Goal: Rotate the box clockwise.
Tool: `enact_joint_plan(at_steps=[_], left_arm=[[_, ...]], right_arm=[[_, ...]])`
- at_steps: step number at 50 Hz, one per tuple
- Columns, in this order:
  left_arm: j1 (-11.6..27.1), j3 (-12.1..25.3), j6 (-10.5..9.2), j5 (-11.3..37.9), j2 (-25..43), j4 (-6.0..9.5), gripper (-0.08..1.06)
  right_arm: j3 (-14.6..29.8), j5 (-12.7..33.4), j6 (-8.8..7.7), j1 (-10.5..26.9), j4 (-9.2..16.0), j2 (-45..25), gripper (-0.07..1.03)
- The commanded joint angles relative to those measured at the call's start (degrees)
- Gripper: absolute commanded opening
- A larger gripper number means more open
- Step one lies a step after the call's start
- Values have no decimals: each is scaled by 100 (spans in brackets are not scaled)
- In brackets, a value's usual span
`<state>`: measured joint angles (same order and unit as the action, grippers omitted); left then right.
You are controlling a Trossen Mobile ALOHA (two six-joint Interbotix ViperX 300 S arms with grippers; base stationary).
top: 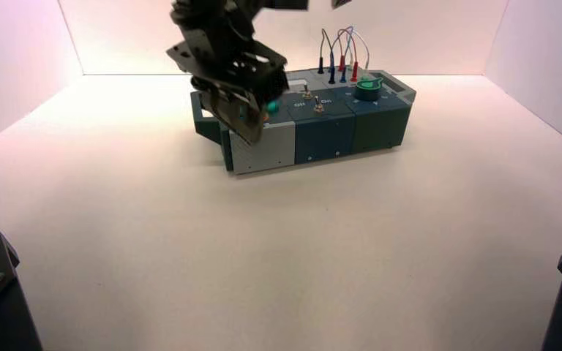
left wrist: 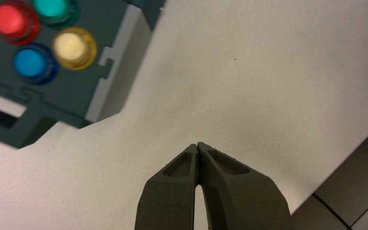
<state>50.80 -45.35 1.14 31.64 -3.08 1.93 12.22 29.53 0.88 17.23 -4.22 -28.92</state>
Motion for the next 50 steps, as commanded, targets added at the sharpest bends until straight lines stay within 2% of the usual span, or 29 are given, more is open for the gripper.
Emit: enact_joint_plan(at_steps=[1, 6, 14, 39, 50], left_arm=[[53, 193, 44, -26, 105, 9, -3], [53, 237, 88, -44, 264, 9, -3], [53, 229, 141, -176, 457, -9, -3], [53, 299, 202, -554, 976, -62, -3], [44, 413, 246, -554, 1187, -79, -3]], right_arm=[[606, 246, -9, 141, 18, -149, -2], [1002, 554, 0, 202, 26, -483, -2], [1371, 905, -9, 211, 44, -923, -2], [1916, 1169, -9, 185, 35, -1644, -2], [2206, 1556, -9, 185, 44, -1978, -2]])
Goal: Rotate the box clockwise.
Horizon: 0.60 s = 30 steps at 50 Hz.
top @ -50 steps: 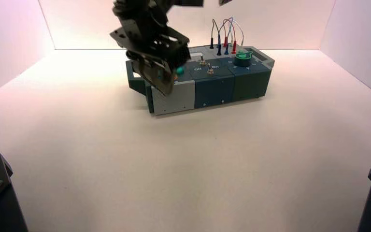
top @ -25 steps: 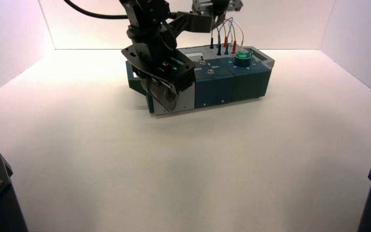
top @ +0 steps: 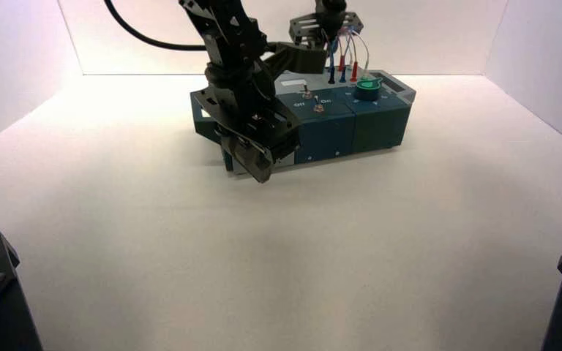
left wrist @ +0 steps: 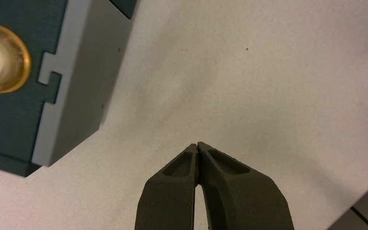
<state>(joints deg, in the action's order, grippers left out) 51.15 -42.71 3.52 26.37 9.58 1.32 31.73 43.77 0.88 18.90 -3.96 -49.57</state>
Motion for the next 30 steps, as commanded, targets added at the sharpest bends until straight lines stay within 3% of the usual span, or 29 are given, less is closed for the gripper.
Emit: enact_joint_plan(at_steps=[1, 9, 17, 23, 30], left_arm=[[9, 158, 18, -26, -79, -18, -3], [-185, 167, 18, -35, -79, -44, -3], [-615, 158, 62, -35, -79, -123, -3], [-905, 176, 149, -35, -62, -141, -3], [-940, 202, 158, -114, -44, -141, -3]], right_arm=[[255, 158, -9, 9, 18, 79, -2], [185, 272, -9, 9, 9, 97, -2], [44, 387, -9, 18, 18, 202, -2], [-264, 378, -9, 18, 0, 369, -2], [-457, 299, -18, -18, -18, 492, -2]])
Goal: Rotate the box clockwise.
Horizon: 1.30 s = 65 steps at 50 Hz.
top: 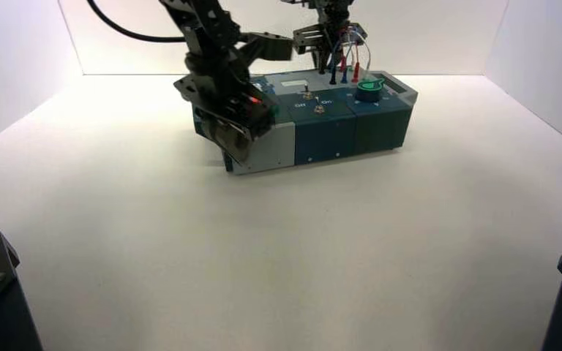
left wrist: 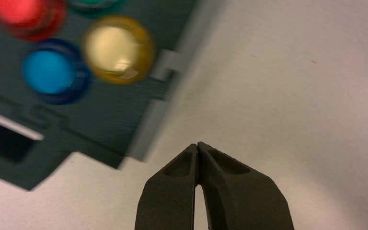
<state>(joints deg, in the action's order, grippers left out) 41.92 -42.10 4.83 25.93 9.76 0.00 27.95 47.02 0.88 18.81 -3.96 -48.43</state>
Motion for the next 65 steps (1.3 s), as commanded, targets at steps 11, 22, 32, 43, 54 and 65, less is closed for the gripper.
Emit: enact_joint_plan(at_steps=[11, 22, 32, 43, 54, 65], left_arm=[[-18, 167, 62, -132, 35, -9, -3], [-70, 193, 62, -123, 62, -9, -3], [-132, 308, 123, -132, 70, -9, -3], [-255, 439, 167, -123, 149, -9, -3], [-316, 536, 202, -62, 264, -18, -3], [-396, 659, 272, -44, 413, -9, -3]], right_arm=[[-264, -53, -18, -35, -18, 562, -2], [-571, -167, -18, -35, -18, 756, -2], [-958, -290, -18, -35, -18, 1011, -2], [-1354, -448, -18, -44, -26, 1301, -2], [-1538, -475, -18, -114, -26, 1266, -2], [-1670, -562, -18, -132, -44, 1222, -2]])
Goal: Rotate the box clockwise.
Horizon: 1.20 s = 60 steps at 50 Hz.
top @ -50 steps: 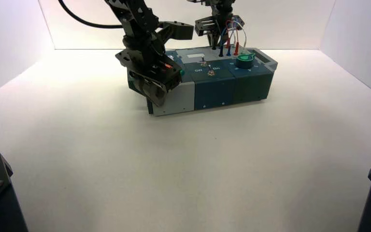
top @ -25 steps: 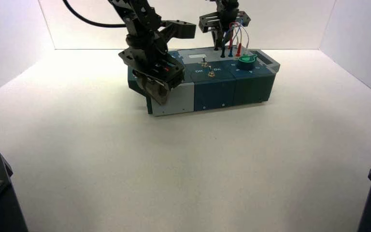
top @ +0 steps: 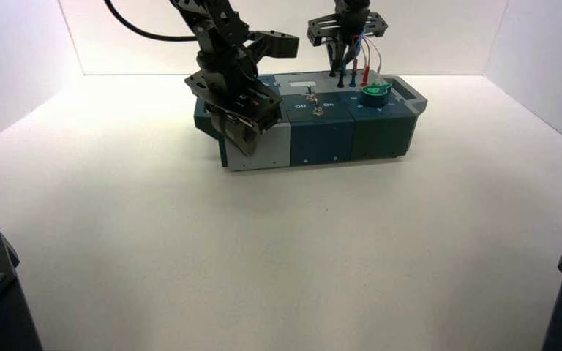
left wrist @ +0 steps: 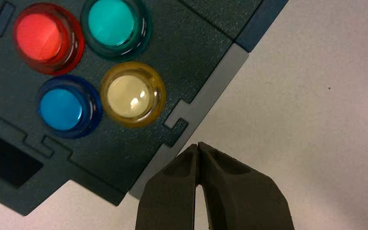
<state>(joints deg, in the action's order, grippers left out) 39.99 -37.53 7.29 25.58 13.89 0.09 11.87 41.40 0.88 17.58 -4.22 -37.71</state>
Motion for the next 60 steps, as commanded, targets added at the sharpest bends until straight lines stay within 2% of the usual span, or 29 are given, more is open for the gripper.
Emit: enact_joint_plan(at_steps=[1, 12, 20, 37, 49, 60], left_arm=[[-202, 220, 26, 0, 18, -26, -3], [-316, 325, 105, 18, 167, -26, -3], [-589, 483, 141, 35, 343, -26, -3], [-914, 809, 202, 35, 466, -26, -3], [-984, 914, 237, 35, 624, -26, -3], [-984, 949, 246, 35, 694, -26, -3]], right_arm=[[-70, -9, -18, -9, -26, 149, -2], [-53, -79, -35, -114, -53, -44, -2], [-18, -114, -62, -211, -53, -325, -2], [-176, -114, -62, -211, -44, -316, -2], [-510, -149, -62, -211, -18, -202, -2], [-1099, -439, -53, -193, 9, 167, -2]])
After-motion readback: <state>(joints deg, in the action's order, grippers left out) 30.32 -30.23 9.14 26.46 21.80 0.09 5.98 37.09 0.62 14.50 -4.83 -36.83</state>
